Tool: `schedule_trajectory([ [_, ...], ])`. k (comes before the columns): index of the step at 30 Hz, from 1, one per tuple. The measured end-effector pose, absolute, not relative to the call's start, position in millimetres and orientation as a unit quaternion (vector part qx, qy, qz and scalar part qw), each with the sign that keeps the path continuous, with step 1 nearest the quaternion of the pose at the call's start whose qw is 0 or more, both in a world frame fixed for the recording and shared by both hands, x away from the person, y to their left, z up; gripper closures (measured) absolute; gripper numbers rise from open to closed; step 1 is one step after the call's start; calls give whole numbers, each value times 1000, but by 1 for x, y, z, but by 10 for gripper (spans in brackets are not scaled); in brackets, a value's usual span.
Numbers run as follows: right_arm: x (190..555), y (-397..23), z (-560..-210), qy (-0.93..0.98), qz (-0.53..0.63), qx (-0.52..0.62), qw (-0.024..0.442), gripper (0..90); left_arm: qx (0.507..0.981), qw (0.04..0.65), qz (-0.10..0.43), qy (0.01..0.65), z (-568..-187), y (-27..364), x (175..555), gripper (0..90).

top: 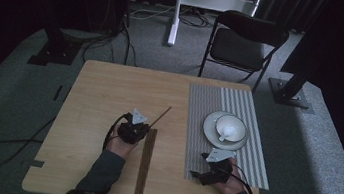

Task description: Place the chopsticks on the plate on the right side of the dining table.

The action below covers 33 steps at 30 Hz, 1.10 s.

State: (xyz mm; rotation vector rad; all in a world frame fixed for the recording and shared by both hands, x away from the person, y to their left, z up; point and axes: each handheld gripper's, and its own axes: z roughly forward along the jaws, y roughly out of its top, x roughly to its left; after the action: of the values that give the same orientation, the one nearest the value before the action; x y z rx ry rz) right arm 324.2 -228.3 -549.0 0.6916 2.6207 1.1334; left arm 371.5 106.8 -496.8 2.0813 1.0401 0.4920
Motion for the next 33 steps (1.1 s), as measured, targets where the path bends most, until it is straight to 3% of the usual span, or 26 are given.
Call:
schedule_trajectory([
  [33,324,-228,-549,888,384,233,102,156,832,400,185,336,-473,48,405,855],
])
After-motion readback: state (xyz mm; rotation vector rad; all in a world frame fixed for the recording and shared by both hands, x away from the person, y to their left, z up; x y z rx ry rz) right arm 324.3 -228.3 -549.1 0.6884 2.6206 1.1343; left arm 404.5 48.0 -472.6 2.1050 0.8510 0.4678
